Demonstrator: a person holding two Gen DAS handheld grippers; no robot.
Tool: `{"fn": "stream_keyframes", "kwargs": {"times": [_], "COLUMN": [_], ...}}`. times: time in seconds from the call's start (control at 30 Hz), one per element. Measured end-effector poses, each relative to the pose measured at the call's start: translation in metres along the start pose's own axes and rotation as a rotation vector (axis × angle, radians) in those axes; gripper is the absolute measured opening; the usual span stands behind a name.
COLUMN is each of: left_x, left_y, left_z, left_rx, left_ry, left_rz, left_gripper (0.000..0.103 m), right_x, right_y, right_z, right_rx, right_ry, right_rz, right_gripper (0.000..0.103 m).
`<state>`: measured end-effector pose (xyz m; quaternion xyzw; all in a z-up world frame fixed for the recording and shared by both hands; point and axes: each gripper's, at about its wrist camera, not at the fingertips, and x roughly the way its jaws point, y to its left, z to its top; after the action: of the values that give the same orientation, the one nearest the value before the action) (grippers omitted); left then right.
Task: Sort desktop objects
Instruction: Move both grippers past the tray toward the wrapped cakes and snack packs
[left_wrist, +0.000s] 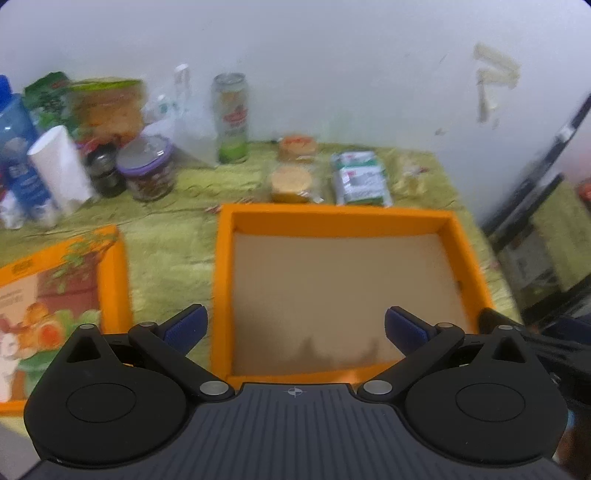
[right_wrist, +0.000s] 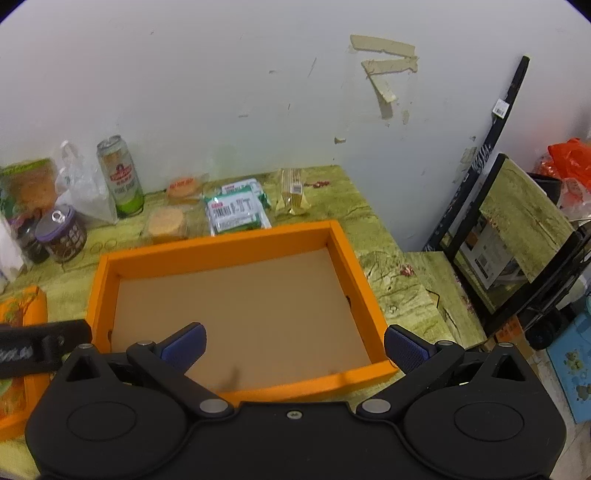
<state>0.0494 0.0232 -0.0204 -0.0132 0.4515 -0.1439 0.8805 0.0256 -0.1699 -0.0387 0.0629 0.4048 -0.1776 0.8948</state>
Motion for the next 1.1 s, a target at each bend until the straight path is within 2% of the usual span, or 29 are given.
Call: {"fn": "stream_keyframes", "kwargs": {"times": [0.07,0.3,0.43,0.67,0.8,0.93,1.03,1.1], "left_x": [-0.003,-0.011,-0.007,0.011,0.023,0.041,0.051,0.060], "left_y": [0.003,0.027,0.038,0.045,0.046,0.059,0.068,0.070], "left_z": [0.000,0.010,0.012,0.017,0.022,0.036,0.055,0.068], "left_rx": [0.016,-0.012,-0.033,-0.081,-0.119,-0.202,-0.223,-0.211], "left_ry": [-0.017,-0.077,-0.061,0.004,0.038,0.067,0.016,-0.032], "left_rz": [-0.050,-0.117,-0.202,-0.283,-0.250,-0.151,-0.036,0.046], "left_gripper": [0.103,0.103,0.103,0.103,0.103,0.103,0.103,0.103], "right_x": [0.000,-0.002,0.009,0.027,0.038,0.048,0.056,0.074], "right_y": [0.003,0.016,0.017,0.019,0.020,0.021,0.022,0.025], "right_z": [0.004,0.023,0.045,0.083,0.105,0.126,0.143,0.151], "right_rx": [0.008,-0.015,-0.037,-0.075,-0.097,-0.120,-0.136,-0.151], "right_ry": [-0.018,-0.107,-0.152,-0.229,-0.274,-0.318,-0.351,-0.327], "right_rz": [0.009,0.054,0.117,0.228,0.291,0.354,0.401,0.450], "right_gripper": [0.103,0.103,0.103,0.103,0.103,0.103,0.103,0.103]}}
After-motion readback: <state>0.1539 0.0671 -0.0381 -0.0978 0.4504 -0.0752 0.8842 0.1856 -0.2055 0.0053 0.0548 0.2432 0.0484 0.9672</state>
